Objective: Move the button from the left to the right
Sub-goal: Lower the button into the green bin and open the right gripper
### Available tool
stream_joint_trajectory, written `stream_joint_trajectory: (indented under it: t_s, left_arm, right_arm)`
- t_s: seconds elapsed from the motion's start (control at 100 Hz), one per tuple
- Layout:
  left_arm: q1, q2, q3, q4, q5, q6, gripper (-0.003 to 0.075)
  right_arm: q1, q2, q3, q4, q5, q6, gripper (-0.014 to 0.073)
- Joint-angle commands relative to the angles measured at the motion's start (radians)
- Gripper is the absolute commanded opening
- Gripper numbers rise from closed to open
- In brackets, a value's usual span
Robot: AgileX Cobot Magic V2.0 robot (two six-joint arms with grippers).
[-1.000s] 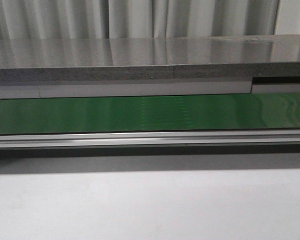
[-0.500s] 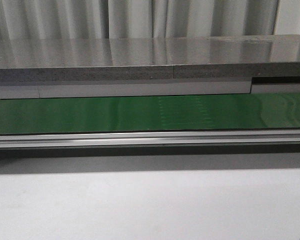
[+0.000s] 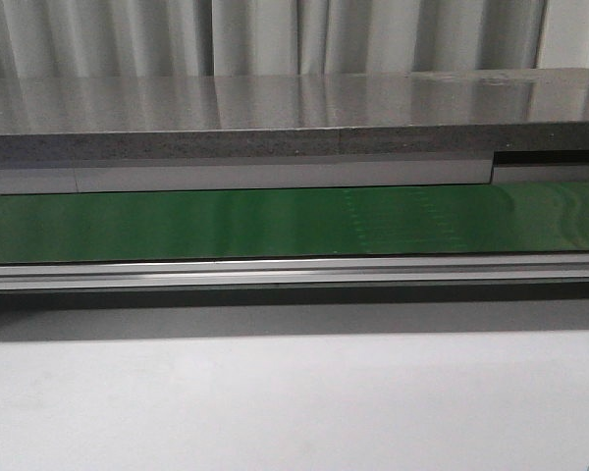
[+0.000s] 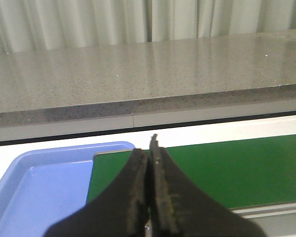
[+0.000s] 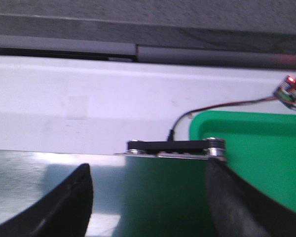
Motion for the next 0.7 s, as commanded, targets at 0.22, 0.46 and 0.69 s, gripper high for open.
stream_joint_trajectory:
  t_s: [0.22,0.46,0.69]
  left_arm:
    - [-0.006,0.01,-0.027,-0.008,-0.08,-0.006,-0.002]
    - [-0.006,0.01,-0.027,-0.008,-0.08,-0.006,-0.002]
    - [-0.006,0.01,-0.027,-0.008,-0.08,-0.006,-0.002]
  right_arm:
    - [0.16,-0.262,0.233,0.057,-0.251,0.0,0.049]
    - [0.182,-0.479,0.483,0.078,-0.335,0.0,0.049]
    - [0.182,-0.726,0.658,0.081,-0.342,0.0,0.049]
